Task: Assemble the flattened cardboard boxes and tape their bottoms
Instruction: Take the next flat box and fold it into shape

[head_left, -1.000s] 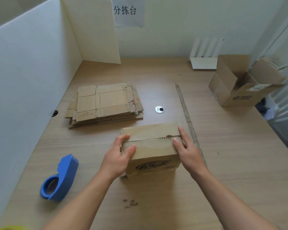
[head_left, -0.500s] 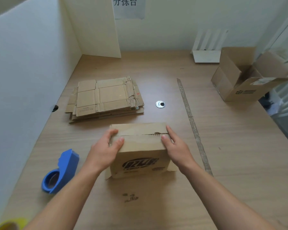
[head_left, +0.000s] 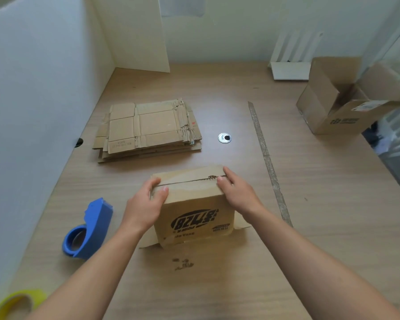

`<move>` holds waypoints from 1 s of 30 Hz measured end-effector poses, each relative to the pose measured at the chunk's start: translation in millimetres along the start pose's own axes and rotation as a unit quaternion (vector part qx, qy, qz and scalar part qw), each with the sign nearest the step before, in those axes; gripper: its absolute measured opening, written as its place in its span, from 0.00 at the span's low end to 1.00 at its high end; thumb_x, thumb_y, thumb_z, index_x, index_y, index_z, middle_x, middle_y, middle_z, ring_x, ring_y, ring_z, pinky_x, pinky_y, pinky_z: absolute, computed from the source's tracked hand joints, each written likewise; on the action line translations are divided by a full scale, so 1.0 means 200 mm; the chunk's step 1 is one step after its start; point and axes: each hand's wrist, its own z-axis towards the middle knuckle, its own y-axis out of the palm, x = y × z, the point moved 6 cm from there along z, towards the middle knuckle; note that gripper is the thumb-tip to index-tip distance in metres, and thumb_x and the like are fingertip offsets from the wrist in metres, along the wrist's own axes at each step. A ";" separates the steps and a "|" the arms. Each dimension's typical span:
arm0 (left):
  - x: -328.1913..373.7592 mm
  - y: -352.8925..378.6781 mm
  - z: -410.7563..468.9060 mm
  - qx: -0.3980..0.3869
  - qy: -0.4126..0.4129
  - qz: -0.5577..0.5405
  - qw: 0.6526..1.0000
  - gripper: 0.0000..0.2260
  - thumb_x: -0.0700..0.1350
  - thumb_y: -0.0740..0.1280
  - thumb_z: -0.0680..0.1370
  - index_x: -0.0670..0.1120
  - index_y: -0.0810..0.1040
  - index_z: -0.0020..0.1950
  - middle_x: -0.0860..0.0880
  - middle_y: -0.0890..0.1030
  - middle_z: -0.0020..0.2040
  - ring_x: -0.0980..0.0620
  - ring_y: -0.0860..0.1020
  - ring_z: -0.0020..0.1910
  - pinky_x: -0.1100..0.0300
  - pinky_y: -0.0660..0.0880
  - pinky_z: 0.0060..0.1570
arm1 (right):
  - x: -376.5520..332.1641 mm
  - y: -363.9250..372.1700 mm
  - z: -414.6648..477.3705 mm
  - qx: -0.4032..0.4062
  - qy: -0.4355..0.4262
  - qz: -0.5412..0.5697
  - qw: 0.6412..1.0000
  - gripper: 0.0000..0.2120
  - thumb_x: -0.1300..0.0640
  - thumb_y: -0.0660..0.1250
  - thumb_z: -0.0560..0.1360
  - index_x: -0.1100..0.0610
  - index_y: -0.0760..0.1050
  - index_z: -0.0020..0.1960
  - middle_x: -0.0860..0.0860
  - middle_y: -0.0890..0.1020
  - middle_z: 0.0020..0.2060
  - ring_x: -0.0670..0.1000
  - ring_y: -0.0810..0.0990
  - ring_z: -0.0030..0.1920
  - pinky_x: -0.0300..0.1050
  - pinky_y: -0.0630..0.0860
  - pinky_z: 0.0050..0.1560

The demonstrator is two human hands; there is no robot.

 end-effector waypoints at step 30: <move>-0.16 0.03 -0.06 0.010 0.092 0.061 0.994 0.20 0.57 0.64 0.80 0.54 0.70 0.71 0.53 0.73 0.66 0.57 0.70 0.58 0.57 0.69 0.54 | -0.06 0.43 -0.14 -0.036 -0.215 -0.431 0.876 0.29 0.38 0.48 0.83 0.46 0.51 0.81 0.49 0.47 0.81 0.52 0.41 0.80 0.57 0.34 0.76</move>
